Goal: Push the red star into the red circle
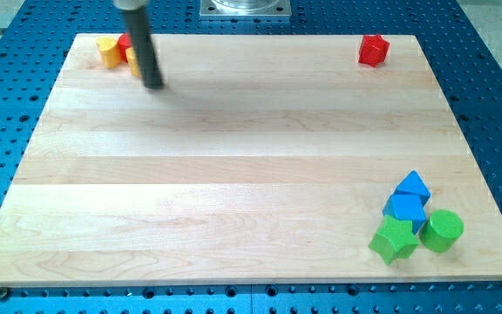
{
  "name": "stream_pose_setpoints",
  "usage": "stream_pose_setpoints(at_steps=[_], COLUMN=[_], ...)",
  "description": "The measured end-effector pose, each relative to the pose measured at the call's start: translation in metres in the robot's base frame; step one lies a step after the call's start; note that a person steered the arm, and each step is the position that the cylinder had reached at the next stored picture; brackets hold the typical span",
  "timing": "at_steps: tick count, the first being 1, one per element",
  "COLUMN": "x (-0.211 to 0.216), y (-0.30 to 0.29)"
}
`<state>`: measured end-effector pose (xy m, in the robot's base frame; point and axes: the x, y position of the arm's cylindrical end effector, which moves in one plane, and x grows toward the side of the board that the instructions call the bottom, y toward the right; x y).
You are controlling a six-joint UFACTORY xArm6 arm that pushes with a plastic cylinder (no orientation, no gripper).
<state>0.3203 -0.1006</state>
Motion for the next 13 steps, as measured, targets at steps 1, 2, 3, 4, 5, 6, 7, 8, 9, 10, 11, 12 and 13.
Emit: stream_pose_setpoints(at_steps=[1, 2, 3, 4, 5, 6, 7, 8, 9, 10, 11, 12, 13], x=[0.017, 0.017, -0.045, -0.096, -0.092, -0.067, -0.058, -0.038, -0.035, -0.035, -0.033, -0.034, -0.035], y=[0.134, 0.281, 0.398, 0.381, 0.32, 0.252, 0.268, 0.278, 0.221, 0.165, 0.101, 0.045, -0.015])
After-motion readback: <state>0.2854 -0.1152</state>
